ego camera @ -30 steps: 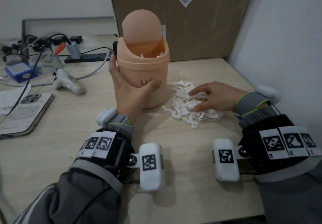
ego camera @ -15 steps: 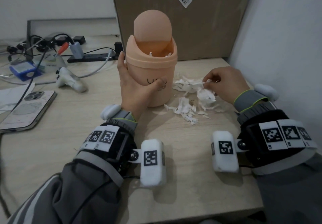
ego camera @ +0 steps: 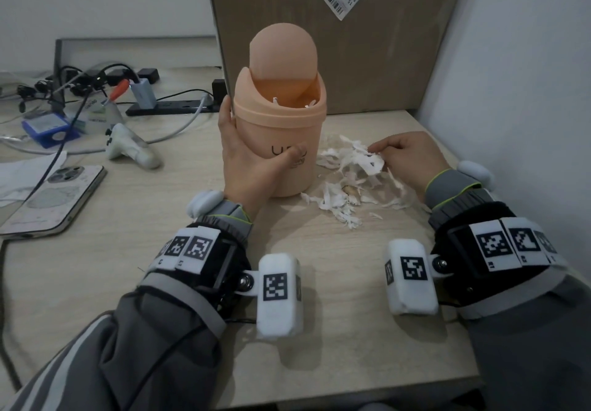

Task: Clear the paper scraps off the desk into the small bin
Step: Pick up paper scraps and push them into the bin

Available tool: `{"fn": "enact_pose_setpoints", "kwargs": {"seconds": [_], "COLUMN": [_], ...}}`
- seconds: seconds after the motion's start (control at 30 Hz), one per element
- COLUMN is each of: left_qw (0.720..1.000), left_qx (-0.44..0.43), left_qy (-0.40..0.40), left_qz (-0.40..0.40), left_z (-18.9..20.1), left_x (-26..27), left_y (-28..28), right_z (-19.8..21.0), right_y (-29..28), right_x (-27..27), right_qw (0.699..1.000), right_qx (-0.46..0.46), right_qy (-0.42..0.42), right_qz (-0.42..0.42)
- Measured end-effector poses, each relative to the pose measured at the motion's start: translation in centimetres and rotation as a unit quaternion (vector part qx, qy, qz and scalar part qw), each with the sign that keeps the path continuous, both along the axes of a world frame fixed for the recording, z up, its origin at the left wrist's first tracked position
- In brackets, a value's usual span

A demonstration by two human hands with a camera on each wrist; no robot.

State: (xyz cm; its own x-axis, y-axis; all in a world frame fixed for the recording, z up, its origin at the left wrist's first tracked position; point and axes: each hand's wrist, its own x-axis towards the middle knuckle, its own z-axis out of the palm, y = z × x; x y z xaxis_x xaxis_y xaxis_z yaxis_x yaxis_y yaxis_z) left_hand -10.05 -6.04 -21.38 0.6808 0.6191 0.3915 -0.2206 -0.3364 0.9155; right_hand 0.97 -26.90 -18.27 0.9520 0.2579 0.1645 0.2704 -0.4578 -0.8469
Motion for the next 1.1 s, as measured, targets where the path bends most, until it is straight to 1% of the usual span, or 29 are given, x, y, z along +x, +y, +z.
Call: {"fn": "enact_pose_setpoints", "kwargs": {"seconds": [0.03, 0.1, 0.17, 0.23, 0.3, 0.37, 0.47, 0.6, 0.7, 0.8, 0.87, 1.0, 1.1], "left_qw": [1.000, 1.000, 1.000, 1.000, 1.000, 1.000, 1.000, 1.000, 1.000, 1.000, 1.000, 1.000, 0.999], "left_qx": [0.000, 0.001, 0.002, 0.004, 0.006, 0.007, 0.006, 0.005, 0.010, 0.023, 0.030, 0.031, 0.034], "left_qy": [-0.001, -0.002, -0.002, -0.002, -0.002, -0.001, 0.000, 0.000, -0.003, -0.002, -0.001, -0.002, 0.001], "left_qz": [-0.001, -0.001, -0.001, -0.001, 0.000, 0.001, 0.001, -0.003, -0.004, -0.003, -0.004, -0.005, -0.004], "left_z": [0.0, 0.0, -0.1, -0.1, -0.1, -0.1, -0.2, -0.1, -0.1, -0.2, -0.1, -0.1, -0.1], "left_x": [0.0, 0.0, 0.1, 0.1, 0.2, 0.2, 0.2, 0.1, 0.1, 0.1, 0.1, 0.0, 0.0], "left_y": [0.0, 0.0, 0.1, 0.1, 0.2, 0.2, 0.1, 0.2, 0.2, 0.1, 0.0, 0.1, 0.1], "right_z": [0.1, 0.3, 0.2, -0.1, 0.0, 0.0, -0.1, -0.1, 0.1, 0.3, 0.2, 0.1, -0.1], "right_y": [0.1, 0.3, 0.5, 0.4, 0.1, -0.2, -0.4, -0.3, -0.3, -0.4, -0.4, -0.4, -0.4], "right_x": [0.0, -0.2, -0.4, -0.5, -0.6, -0.5, -0.3, 0.1, 0.2, 0.0, 0.0, 0.2, 0.4], "right_qw": [1.000, 0.995, 0.990, 0.992, 0.994, 0.996, 0.999, 0.998, 0.996, 0.993, 0.993, 0.996, 0.997], "right_qx": [0.003, 0.032, 0.028, -0.020, -0.051, -0.049, -0.020, 0.052, 0.083, 0.118, 0.119, 0.089, 0.073], "right_qy": [0.020, 0.094, 0.128, 0.096, 0.052, 0.022, -0.013, 0.006, 0.006, 0.003, -0.002, -0.011, 0.014], "right_qz": [0.006, 0.029, 0.057, 0.085, 0.084, 0.069, 0.047, 0.027, 0.010, 0.011, 0.008, 0.002, -0.009]}}
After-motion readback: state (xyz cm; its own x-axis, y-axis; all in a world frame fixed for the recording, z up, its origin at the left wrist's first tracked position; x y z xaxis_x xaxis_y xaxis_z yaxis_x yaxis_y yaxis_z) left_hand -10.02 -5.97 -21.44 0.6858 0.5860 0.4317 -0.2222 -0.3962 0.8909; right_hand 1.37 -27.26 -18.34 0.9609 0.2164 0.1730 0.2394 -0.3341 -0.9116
